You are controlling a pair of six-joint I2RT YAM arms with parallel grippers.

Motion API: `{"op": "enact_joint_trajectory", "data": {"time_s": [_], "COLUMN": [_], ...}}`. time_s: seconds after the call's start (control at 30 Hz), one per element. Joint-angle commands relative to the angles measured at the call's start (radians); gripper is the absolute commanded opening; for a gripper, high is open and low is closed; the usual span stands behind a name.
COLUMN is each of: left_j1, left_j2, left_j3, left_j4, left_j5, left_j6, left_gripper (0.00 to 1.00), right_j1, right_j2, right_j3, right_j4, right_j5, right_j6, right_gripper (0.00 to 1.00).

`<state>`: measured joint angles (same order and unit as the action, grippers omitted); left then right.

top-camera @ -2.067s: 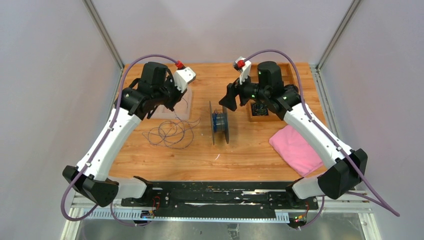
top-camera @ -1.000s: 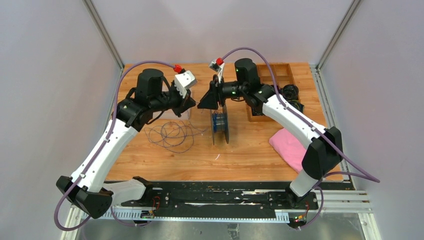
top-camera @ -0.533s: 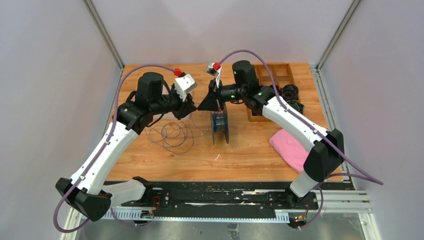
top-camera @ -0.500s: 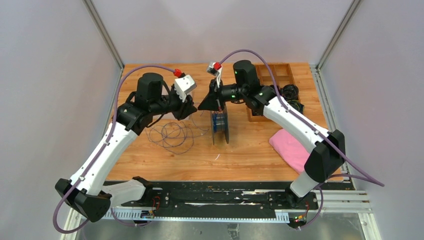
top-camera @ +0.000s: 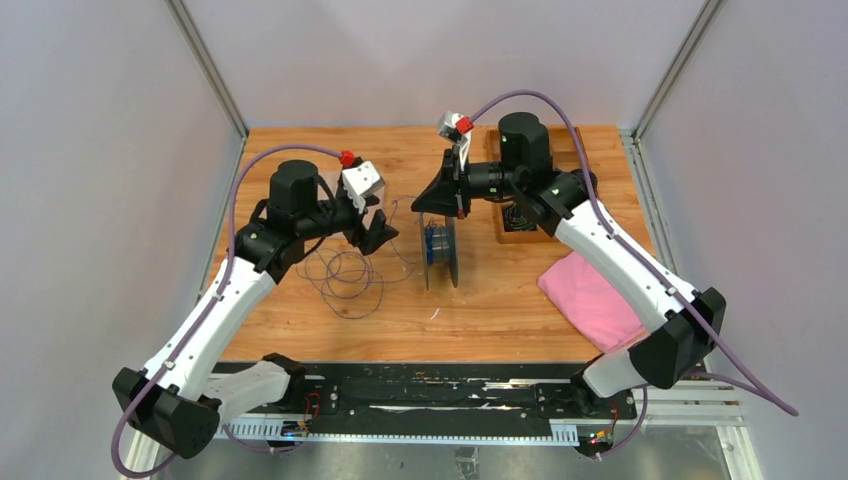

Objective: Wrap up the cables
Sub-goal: Wrap the cable around the cable reel.

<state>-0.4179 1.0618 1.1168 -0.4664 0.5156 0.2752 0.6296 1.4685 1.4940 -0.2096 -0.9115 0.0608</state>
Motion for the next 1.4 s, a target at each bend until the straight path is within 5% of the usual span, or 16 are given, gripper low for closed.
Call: {"op": "enact_joint_trajectory", "data": {"time_s": [0.0,0.13,0.6,1.07,1.37], "left_j1": [0.015,0.016,0.028,-0.063,-0.113], "left_j2": [0.025,0.056,0.072,0.127,0.195], "left_j3": [-0.043,-0.073,-0.083,0.040,0.077], "left_j4": [0.156,0.268,0.264,0.124,0.158], "left_j5": [0.088,0.143,0.126,-0.273,-0.379], "left_j6": [-0.070,-0.148,-0.154,0.050,0.053], "left_gripper": [0.81,0.70,0.02,0.00,0.00], "right_j1": [-0.024,-0.030,-0.074,-0.076,-0.078], "right_j2": [-0.044,-0.051,-0.073,-0.088,-0.088], "right_j3": [-0.011,-0.017,-0.090,-0.272,-0.271], "right_j4": [-0.011,-0.011,-0.002,0.029,0.020], "right_j5": [-0.026,-0.026,0.096,0.358,0.379], "right_j6": [-0.015,-0.013,-0.032,-0.142,-0.135], "right_gripper": [0.01,0.00,0.01,0.04,0.28]}}
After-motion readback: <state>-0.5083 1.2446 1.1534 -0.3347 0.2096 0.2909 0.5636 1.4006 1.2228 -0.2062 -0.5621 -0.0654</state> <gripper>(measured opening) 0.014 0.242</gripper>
